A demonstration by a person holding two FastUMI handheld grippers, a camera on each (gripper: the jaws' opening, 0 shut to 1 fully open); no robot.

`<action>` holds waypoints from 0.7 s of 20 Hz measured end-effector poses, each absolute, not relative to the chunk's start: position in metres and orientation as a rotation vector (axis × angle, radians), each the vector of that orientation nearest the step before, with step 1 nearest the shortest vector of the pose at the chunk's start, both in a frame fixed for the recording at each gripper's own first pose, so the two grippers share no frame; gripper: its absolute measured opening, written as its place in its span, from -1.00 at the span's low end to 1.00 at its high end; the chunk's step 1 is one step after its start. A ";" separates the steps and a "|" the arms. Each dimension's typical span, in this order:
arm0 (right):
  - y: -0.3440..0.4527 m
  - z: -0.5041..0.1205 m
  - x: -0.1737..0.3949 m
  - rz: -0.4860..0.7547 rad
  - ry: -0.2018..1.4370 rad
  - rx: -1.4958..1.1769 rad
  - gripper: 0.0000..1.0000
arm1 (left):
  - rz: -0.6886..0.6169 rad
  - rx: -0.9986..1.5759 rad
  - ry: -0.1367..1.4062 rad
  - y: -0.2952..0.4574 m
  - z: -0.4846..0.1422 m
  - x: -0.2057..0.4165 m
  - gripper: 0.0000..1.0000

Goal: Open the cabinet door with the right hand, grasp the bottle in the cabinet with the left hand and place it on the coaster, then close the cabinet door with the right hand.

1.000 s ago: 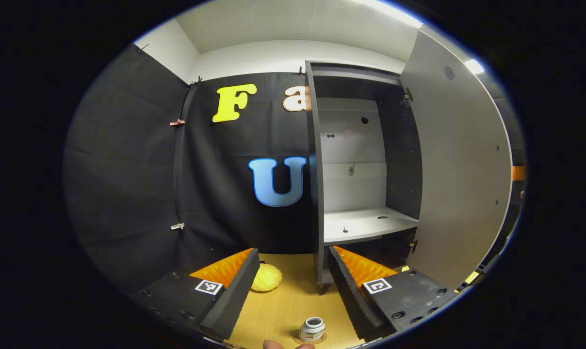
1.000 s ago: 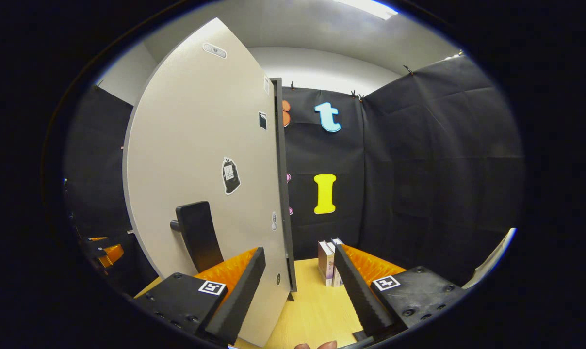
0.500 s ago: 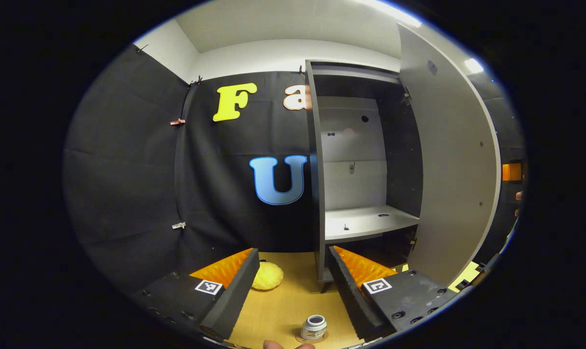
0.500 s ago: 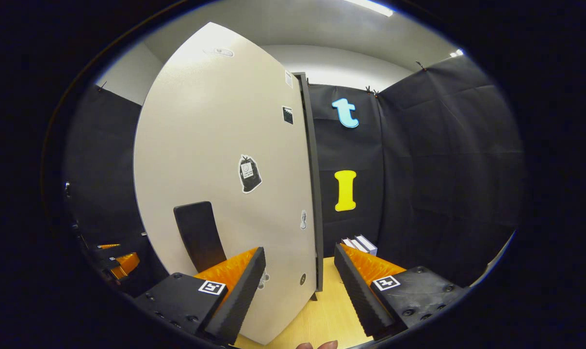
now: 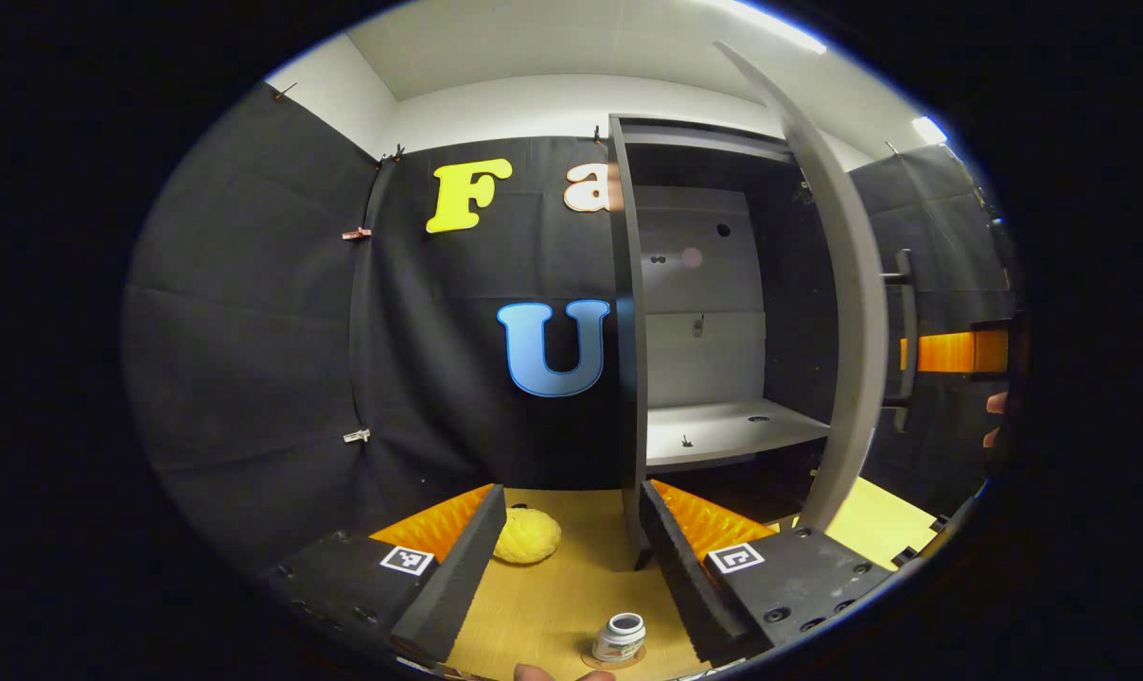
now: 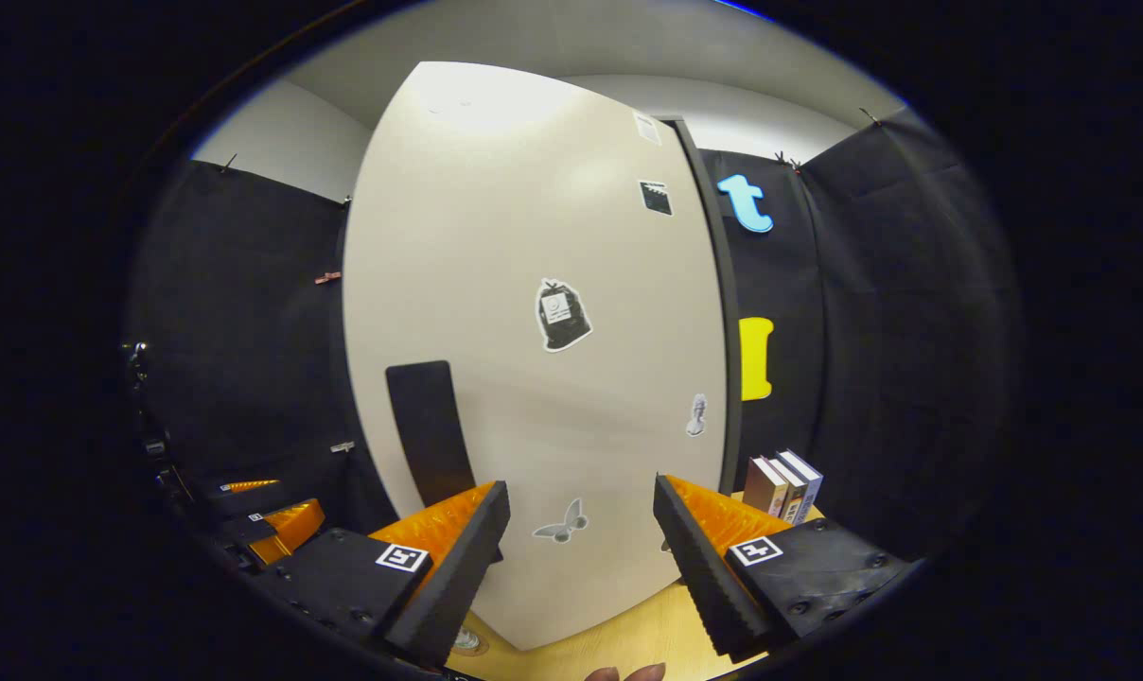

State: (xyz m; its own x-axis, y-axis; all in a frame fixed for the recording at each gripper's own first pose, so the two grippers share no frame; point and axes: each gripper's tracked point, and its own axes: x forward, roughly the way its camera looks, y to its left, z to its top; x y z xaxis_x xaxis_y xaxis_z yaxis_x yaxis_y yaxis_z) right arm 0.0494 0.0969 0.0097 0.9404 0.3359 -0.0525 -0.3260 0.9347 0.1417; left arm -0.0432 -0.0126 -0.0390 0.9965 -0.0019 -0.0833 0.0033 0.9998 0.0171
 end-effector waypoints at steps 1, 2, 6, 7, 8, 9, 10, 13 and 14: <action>0.100 0.008 0.047 0.344 0.075 0.119 1.00 | 0.000 0.021 0.085 -0.011 -0.040 -0.042 0.79; 0.105 0.006 0.047 0.350 0.077 0.115 0.97 | 0.002 0.022 0.087 -0.010 -0.041 -0.041 0.79; 0.105 -0.001 0.047 0.345 0.096 0.131 0.96 | 0.004 0.011 0.093 -0.011 -0.042 -0.038 0.80; 0.101 -0.002 0.046 0.338 0.097 0.131 0.96 | 0.004 0.005 0.095 -0.012 -0.042 -0.037 0.80; 0.099 -0.002 0.047 0.329 0.096 0.132 0.96 | 0.003 0.000 0.096 -0.012 -0.042 -0.036 0.80; 0.095 -0.003 0.049 0.321 0.096 0.131 0.96 | 0.002 -0.003 0.097 -0.013 -0.042 -0.034 0.80; 0.091 -0.004 0.051 0.313 0.095 0.128 0.97 | 0.002 -0.005 0.098 -0.014 -0.041 -0.032 0.80; 0.077 -0.003 0.057 0.285 0.080 0.110 0.96 | 0.000 -0.001 0.088 -0.016 -0.034 -0.028 0.80; 0.073 -0.003 0.060 0.278 0.070 0.110 0.97 | -0.001 0.003 0.083 -0.018 -0.031 -0.027 0.80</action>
State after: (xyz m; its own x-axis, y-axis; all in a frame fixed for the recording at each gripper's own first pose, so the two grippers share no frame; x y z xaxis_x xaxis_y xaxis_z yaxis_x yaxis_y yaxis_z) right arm 0.0601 0.0729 -0.0026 0.9592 0.2777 -0.0538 -0.2701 0.9556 0.1182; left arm -0.0267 -0.0182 -0.0310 0.9966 -0.0005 -0.0826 0.0007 1.0000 0.0030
